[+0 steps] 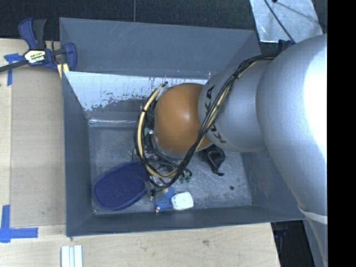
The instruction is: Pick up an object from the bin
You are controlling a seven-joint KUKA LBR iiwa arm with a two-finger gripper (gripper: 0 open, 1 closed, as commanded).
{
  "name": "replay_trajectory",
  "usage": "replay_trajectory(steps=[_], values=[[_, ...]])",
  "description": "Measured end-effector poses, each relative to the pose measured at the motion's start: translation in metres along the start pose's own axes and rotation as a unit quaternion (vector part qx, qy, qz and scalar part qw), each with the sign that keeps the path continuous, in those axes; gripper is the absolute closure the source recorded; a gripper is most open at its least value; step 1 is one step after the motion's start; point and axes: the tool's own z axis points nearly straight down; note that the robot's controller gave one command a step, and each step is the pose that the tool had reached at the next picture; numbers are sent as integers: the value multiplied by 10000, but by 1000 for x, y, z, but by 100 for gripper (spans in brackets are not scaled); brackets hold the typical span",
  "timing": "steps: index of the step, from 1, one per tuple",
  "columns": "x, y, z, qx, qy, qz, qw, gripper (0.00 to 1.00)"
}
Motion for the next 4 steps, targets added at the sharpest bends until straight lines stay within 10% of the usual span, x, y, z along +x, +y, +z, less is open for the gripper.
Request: replay_trajectory(steps=[1,2,3,4], values=[[-2,0,-4,8,-31,-10,10000,100],[-2,0,-3,8,-32,-5,10000,0],[-1,0,-4,8,-15,-10,10000,100],[18,32,-140,10,-44,-173,9998,100]])
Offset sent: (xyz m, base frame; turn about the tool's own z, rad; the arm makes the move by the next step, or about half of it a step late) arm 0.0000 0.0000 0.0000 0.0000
